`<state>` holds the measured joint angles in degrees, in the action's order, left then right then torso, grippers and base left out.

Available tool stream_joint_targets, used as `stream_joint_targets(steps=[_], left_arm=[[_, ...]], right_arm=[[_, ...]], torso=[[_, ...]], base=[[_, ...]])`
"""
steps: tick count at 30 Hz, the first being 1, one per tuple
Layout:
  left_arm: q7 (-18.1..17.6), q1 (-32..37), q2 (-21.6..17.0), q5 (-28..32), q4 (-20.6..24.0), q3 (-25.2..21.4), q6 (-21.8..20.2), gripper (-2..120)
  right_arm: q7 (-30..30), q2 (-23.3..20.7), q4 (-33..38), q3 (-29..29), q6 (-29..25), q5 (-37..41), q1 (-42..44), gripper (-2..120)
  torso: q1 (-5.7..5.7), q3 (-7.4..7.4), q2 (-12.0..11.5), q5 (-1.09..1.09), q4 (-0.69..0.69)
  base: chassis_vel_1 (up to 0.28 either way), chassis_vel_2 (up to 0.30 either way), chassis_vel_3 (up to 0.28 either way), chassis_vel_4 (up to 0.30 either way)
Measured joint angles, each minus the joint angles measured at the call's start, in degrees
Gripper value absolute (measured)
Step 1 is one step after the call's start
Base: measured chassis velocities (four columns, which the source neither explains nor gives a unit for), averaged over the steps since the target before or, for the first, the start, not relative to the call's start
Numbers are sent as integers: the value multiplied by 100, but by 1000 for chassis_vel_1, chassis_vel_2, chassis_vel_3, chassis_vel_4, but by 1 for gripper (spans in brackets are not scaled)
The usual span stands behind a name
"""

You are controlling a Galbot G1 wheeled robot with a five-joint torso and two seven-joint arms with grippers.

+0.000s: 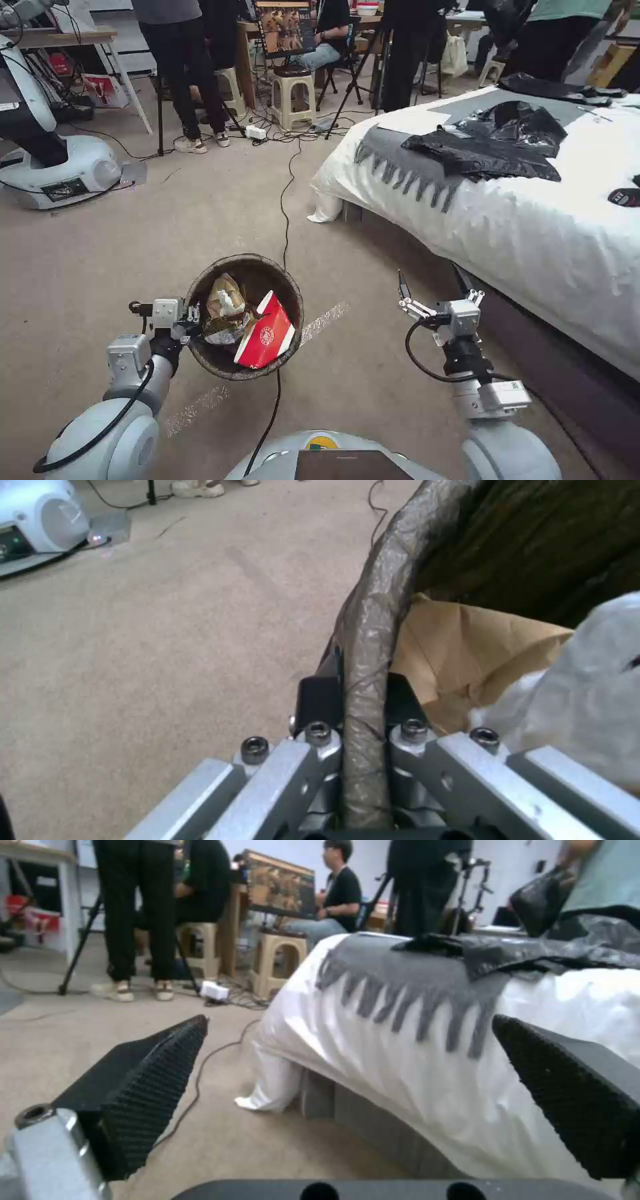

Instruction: Pick up the trash bin, then pick up the garbage from the floor and place it into the trash bin.

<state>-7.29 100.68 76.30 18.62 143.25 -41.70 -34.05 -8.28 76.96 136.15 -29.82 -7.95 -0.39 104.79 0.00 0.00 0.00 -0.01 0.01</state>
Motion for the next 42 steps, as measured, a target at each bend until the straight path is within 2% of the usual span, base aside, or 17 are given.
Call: stream_joint_targets(steps=[3, 14, 24, 42], left_arm=[[-15, 19, -12, 48, 0, 1, 16, 0], [-31, 39, -16, 50, 0, 44, -40, 0], [52, -7, -4, -15, -1, 56, -38, 0], [37, 10, 44, -59, -1, 40, -2, 0]], right_arm=[[11, 181, -68, 4, -109, -134, 0, 100], [11, 378, -170, -38, -231, -177, -13, 100], [-46, 355, -195, 137, -141, -243, -107, 100], [-89, 270, -243, 151, -121, -180, -185, 100]], torso=[[0, 0, 0, 0, -1], [0, 0, 0, 1, -2], [0, 0, 0, 1, 0], [0, 0, 0, 1, -2]], base=[[0, 0, 0, 0], [0, 0, 0, 0], [4, 4, 5, 5], [83, 77, 73, 69]])
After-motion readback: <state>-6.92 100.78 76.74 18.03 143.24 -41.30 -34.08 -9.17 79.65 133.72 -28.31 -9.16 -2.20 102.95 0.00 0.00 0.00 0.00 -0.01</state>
